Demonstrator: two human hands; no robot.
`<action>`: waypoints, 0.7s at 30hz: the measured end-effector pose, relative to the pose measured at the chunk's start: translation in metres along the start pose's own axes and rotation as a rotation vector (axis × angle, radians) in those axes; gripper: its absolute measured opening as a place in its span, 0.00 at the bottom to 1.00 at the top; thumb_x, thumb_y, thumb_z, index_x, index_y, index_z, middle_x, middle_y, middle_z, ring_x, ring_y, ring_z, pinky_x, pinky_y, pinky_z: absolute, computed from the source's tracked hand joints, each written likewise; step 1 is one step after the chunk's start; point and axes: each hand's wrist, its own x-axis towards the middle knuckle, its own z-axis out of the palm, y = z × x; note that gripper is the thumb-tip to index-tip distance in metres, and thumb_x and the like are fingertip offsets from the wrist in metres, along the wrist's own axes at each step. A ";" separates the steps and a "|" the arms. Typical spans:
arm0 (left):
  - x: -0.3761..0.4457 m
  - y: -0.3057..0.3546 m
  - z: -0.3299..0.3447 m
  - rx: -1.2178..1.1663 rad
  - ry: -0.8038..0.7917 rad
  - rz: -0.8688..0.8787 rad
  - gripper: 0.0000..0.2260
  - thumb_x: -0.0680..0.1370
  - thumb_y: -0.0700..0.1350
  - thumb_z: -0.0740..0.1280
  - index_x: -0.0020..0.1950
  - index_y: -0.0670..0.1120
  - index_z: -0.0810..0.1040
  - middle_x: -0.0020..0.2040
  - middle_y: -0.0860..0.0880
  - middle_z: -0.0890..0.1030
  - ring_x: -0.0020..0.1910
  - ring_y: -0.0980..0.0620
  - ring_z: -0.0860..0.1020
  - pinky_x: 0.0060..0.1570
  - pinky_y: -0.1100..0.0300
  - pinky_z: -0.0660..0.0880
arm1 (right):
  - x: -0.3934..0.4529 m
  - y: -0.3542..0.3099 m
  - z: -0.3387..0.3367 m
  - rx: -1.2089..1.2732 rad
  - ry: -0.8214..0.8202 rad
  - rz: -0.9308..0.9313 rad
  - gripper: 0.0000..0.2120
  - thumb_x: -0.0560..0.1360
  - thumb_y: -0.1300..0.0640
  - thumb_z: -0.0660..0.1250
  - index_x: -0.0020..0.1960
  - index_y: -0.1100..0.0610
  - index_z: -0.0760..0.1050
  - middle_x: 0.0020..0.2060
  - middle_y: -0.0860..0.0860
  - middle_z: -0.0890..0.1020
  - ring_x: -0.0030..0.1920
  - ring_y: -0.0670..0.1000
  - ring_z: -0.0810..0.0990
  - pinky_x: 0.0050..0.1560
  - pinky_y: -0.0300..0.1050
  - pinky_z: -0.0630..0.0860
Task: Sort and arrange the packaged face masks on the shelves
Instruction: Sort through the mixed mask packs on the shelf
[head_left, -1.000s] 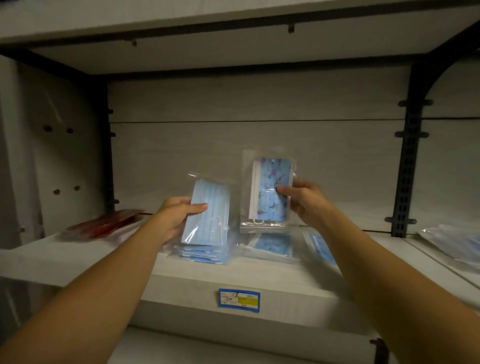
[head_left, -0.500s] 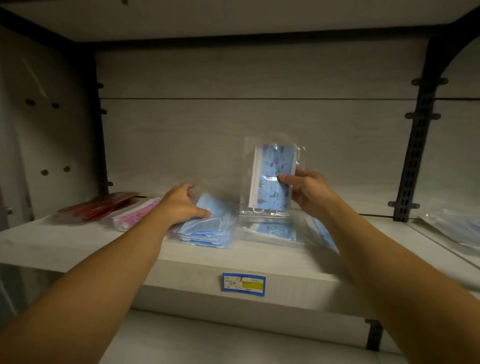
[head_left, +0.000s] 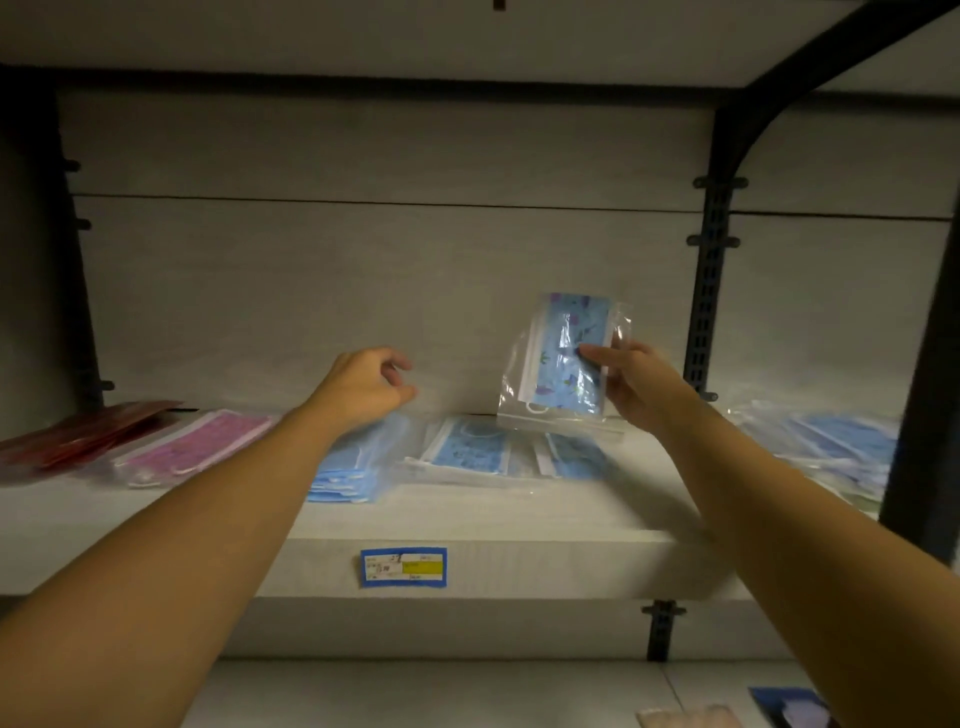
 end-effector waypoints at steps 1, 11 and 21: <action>0.002 0.004 0.005 -0.001 -0.007 0.018 0.12 0.73 0.45 0.76 0.55 0.49 0.83 0.43 0.52 0.82 0.36 0.61 0.75 0.45 0.65 0.70 | -0.001 -0.001 -0.006 -0.012 0.022 0.013 0.09 0.76 0.71 0.68 0.56 0.67 0.78 0.52 0.61 0.85 0.49 0.56 0.87 0.45 0.47 0.84; 0.005 -0.003 0.036 0.089 0.003 0.086 0.10 0.72 0.43 0.72 0.53 0.51 0.83 0.39 0.55 0.82 0.40 0.51 0.79 0.50 0.55 0.78 | 0.001 0.012 -0.034 -0.171 -0.026 0.170 0.11 0.77 0.68 0.70 0.58 0.69 0.77 0.53 0.64 0.85 0.54 0.62 0.85 0.57 0.58 0.81; 0.003 -0.007 0.035 0.114 0.021 0.121 0.12 0.73 0.42 0.71 0.56 0.50 0.82 0.40 0.54 0.81 0.41 0.50 0.78 0.49 0.54 0.78 | 0.003 0.018 -0.040 -0.558 0.040 0.236 0.13 0.70 0.66 0.77 0.54 0.65 0.81 0.48 0.60 0.87 0.47 0.59 0.87 0.46 0.51 0.84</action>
